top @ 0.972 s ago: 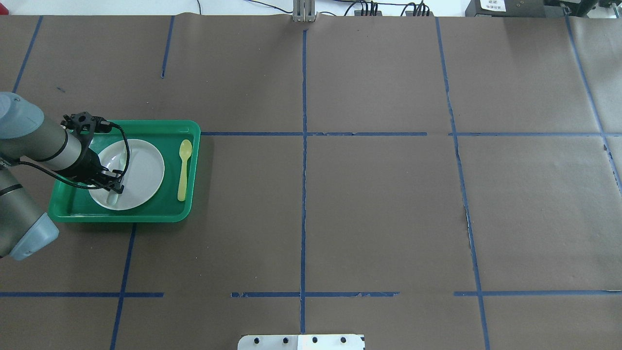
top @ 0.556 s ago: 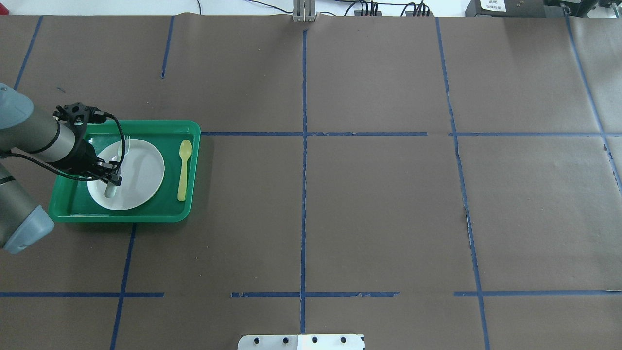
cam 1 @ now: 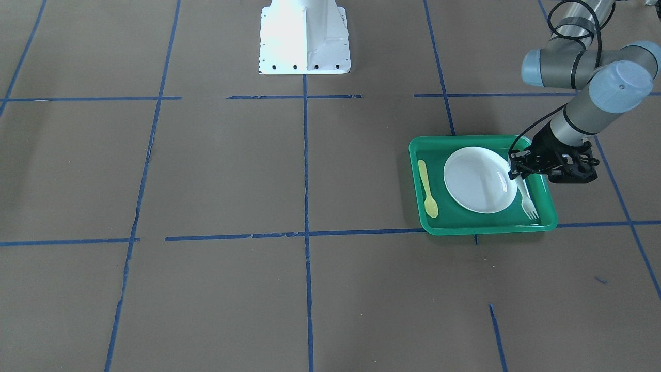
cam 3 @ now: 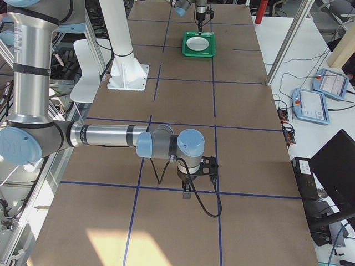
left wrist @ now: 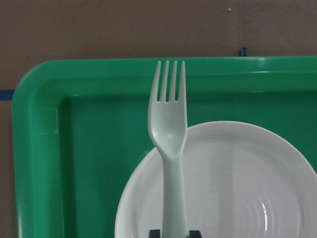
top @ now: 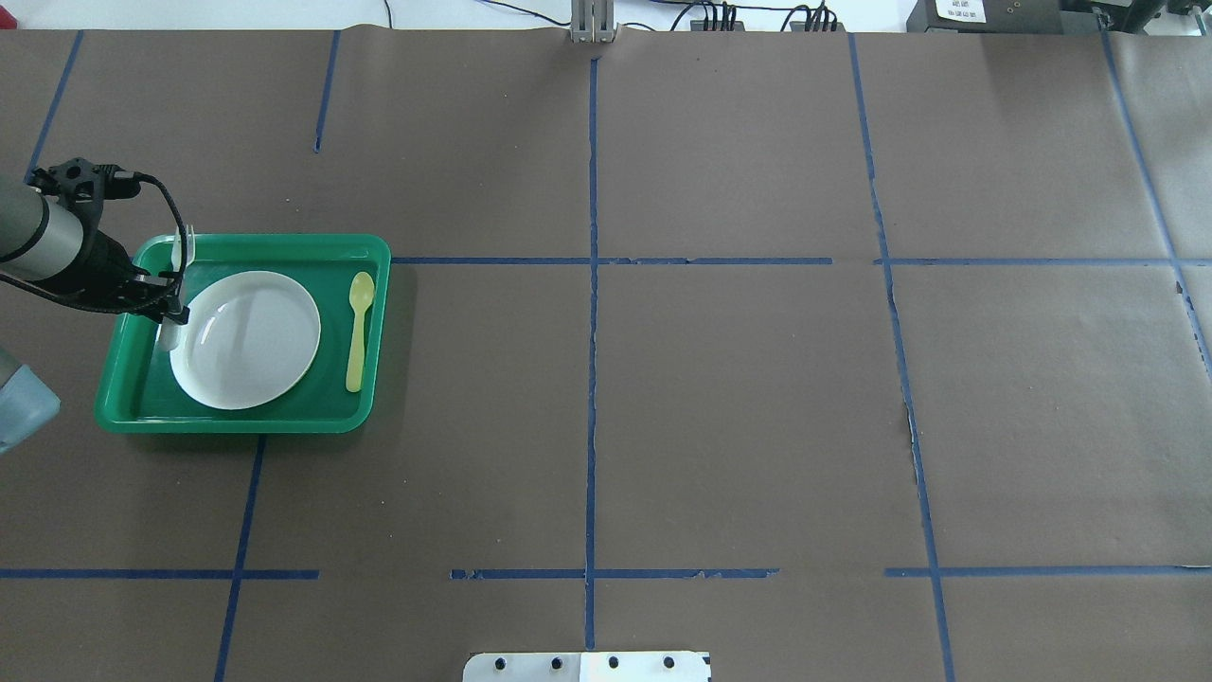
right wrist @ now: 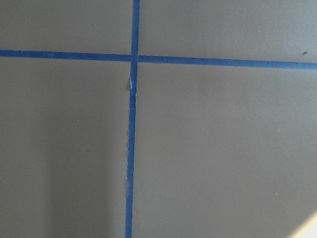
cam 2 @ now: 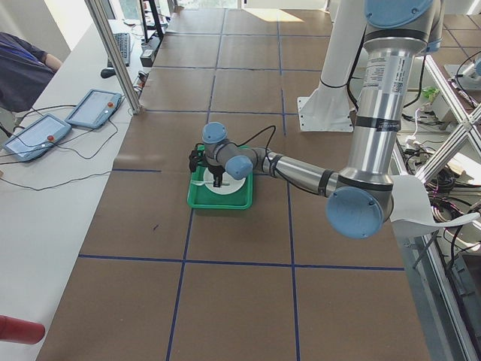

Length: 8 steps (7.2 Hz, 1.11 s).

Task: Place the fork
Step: 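Lift the fork off the plate and lower it beside the plate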

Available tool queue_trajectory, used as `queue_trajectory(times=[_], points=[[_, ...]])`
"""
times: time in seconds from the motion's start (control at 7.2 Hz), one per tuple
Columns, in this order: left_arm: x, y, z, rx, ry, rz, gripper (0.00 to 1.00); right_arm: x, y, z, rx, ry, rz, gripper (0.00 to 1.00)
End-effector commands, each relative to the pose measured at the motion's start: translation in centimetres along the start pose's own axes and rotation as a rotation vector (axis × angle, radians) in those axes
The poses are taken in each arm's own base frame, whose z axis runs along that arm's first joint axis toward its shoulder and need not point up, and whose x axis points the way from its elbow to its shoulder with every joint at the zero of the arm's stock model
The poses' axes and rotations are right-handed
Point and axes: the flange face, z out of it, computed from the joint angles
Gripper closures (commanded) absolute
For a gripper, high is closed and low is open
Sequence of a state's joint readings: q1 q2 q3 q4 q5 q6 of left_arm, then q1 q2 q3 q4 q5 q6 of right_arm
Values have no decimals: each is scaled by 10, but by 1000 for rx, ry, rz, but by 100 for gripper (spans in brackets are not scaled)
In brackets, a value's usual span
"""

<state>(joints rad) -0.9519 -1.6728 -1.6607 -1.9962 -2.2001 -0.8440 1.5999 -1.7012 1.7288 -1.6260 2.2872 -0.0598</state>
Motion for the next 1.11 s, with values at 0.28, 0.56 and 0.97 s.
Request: queue_trajectory(times=[0.28, 0.56, 0.97], points=[[-30, 14, 12, -30, -31, 22, 100, 0, 0, 0, 0, 0, 0, 0], [-23, 16, 13, -55, -4, 29, 0, 0, 0, 0, 0, 0, 0, 0], [-34, 10, -1, -30, -5, 2, 0, 0, 0, 0, 0, 0, 0, 0]])
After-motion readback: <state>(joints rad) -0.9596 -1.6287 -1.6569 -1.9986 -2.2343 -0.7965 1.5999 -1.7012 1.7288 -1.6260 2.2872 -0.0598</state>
